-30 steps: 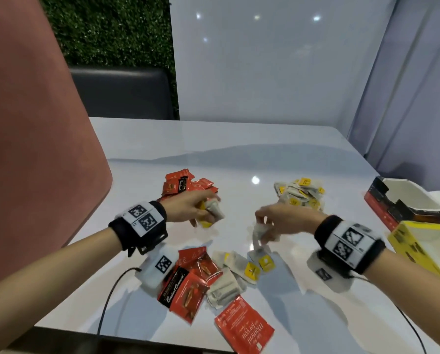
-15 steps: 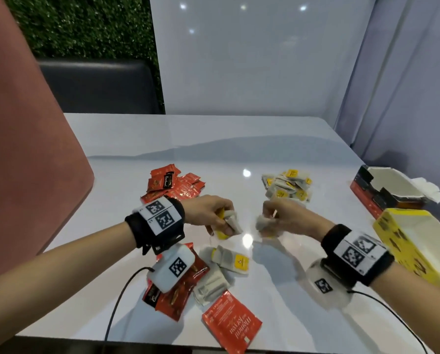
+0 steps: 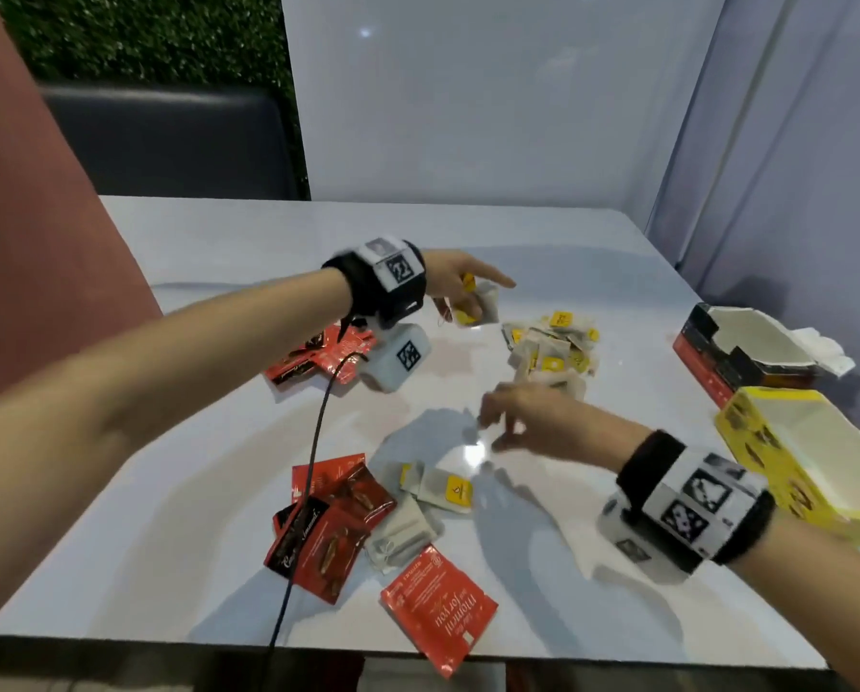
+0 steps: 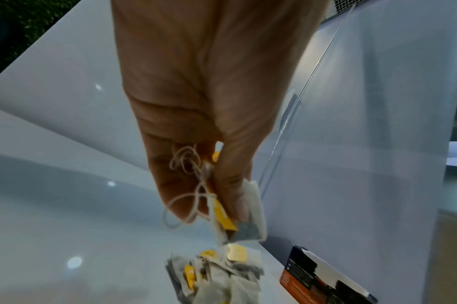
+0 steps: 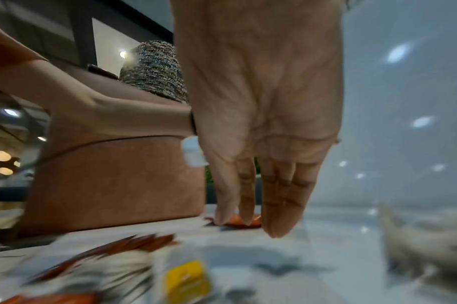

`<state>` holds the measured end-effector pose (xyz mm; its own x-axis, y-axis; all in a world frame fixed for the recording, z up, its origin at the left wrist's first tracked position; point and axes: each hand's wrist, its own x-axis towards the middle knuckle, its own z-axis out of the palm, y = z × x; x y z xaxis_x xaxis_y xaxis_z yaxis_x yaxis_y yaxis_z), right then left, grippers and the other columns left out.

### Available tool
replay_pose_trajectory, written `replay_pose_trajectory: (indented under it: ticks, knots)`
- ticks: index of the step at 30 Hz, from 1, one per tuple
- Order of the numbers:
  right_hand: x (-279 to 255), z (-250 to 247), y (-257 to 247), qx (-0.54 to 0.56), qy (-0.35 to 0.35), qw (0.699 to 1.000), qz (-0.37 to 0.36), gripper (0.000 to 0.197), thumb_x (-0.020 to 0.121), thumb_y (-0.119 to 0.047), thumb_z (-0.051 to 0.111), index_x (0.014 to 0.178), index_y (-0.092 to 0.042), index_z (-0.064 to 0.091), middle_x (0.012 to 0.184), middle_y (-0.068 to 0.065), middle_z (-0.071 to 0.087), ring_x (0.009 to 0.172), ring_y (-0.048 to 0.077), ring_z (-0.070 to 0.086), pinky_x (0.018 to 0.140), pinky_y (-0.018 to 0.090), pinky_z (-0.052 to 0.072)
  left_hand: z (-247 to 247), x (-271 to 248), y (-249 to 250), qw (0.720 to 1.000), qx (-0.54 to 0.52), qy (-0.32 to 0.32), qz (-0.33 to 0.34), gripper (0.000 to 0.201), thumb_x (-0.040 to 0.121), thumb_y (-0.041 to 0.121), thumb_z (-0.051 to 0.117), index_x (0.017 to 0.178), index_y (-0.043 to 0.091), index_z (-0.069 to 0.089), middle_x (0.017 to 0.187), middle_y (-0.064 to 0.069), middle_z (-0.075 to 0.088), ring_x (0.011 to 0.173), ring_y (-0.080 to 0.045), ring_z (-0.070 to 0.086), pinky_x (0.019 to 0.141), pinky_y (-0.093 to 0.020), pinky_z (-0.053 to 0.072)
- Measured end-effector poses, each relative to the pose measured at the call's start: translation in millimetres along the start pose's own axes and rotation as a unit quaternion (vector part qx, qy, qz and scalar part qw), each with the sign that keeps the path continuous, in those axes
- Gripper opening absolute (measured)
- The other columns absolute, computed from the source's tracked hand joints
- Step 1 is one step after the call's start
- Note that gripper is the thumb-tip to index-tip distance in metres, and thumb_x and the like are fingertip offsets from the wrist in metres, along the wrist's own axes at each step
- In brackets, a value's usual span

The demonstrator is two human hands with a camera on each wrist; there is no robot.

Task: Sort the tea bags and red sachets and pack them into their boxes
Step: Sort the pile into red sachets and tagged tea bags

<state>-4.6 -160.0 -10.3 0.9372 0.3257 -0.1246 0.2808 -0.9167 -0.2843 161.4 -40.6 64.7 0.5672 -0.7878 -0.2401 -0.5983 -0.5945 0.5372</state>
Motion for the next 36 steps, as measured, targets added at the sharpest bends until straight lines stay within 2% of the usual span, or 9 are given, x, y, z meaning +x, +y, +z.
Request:
replay_pose_trajectory:
  ticks: [6,11,15,19,23,26,31,33,36]
  knots:
    - [17.8,51.0,-42.6,-0.032,-0.103,0.993,-0.058,0.076,0.079,-0.018,0.070,0.142,-0.029,0.028,0.125,0.009,0.039,0.114,0.025,0.038,0.086,0.045,0.047,5.4,40.3,2.4,0.998,0.050,-0.040,0.017,0.056,0.084,0.004,0.062,0.133,0.028,0.049,0.114,-0.018,0.060,0.088,-0.027,0.058,0.063,-0.020,0.052]
    - [16.2,50.5,-42.3,-0.056,-0.043,0.996,-0.053,0.049,0.081,-0.015,0.066,0.124,-0.020,0.044,0.114,0.011,0.045,0.103,0.030,0.049,0.070,0.039,0.048,33.3,69.0,9.8,0.996,0.085,-0.029,0.025,0.061,0.086,0.005,0.060,0.140,0.026,0.039,0.102,-0.012,0.058,0.085,-0.024,0.059,0.063,-0.021,0.051]
    - [5.4,53.1,-24.7,-0.042,-0.012,0.998,-0.052,0.033,0.084,-0.012,0.058,0.115,-0.012,0.047,0.113,0.011,0.053,0.095,0.030,0.056,0.076,0.036,0.047,52.0,86.8,13.7,0.996,0.089,0.004,0.006,0.069,0.090,0.018,0.058,0.148,0.020,0.020,0.134,-0.016,0.051,0.103,-0.030,0.060,0.087,-0.032,0.047]
    - [-13.9,41.5,-5.2,0.130,0.010,0.991,0.025,0.012,0.078,-0.021,0.058,0.073,-0.012,0.053,0.070,0.014,0.064,0.065,0.030,0.061,0.062,0.035,0.043,48.0,68.2,12.8,0.994,0.097,0.036,0.016,0.077,0.092,0.025,0.056,0.149,0.011,0.007,0.146,-0.018,0.035,0.130,-0.027,0.042,0.100,-0.026,0.031]
    - [-35.0,7.7,22.7,0.223,-0.008,0.970,0.100,0.021,0.085,-0.013,0.064,0.091,-0.025,0.048,0.070,-0.004,0.059,0.057,0.007,0.060,0.056,0.023,0.051,27.4,4.7,2.1,0.999,0.036,0.007,0.030,0.062,0.089,0.020,0.061,0.143,0.017,0.032,0.136,-0.007,0.049,0.120,-0.019,0.051,0.091,-0.015,0.037]
    - [-51.5,-4.4,50.2,0.297,0.046,0.947,0.112,0.018,0.085,0.000,0.063,0.089,-0.016,0.057,0.084,0.007,0.065,0.067,0.010,0.068,0.050,0.027,0.056,27.4,-50.4,-15.3,0.998,0.043,-0.017,0.047,0.043,0.089,0.016,0.060,0.131,0.021,0.050,0.120,0.001,0.061,0.103,-0.010,0.060,0.079,-0.004,0.042]
    - [-64.0,-12.1,66.6,0.406,0.071,0.903,0.121,0.018,0.081,-0.001,0.068,0.076,-0.018,0.065,0.067,-0.004,0.061,0.061,0.011,0.063,0.053,0.031,0.056,71.2,-127.7,-32.6,0.995,0.071,-0.070,0.026,0.036,0.091,0.023,0.056,0.126,0.029,0.051,0.115,0.010,0.060,0.089,0.007,0.057,0.076,-0.008,0.045]
    - [-65.7,-13.7,65.5,0.417,0.063,0.901,0.104,0.022,0.082,-0.001,0.067,0.074,-0.021,0.065,0.063,-0.010,0.060,0.063,0.011,0.062,0.054,0.030,0.056,94.0,-146.7,-30.6,0.991,0.103,-0.087,0.026,0.037,0.091,0.027,0.055,0.127,0.031,0.050,0.116,0.013,0.056,0.083,0.007,0.055,0.074,-0.006,0.041]
    - [-60.2,-13.3,54.1,0.395,0.044,0.914,0.087,0.007,0.083,-0.002,0.066,0.086,-0.008,0.064,0.071,-0.006,0.062,0.068,0.013,0.063,0.056,0.033,0.056,120.6,-158.9,-23.0,0.982,0.159,-0.105,0.005,0.044,0.089,0.032,0.056,0.131,0.032,0.043,0.124,0.011,0.048,0.090,0.005,0.050,0.080,-0.012,0.040]
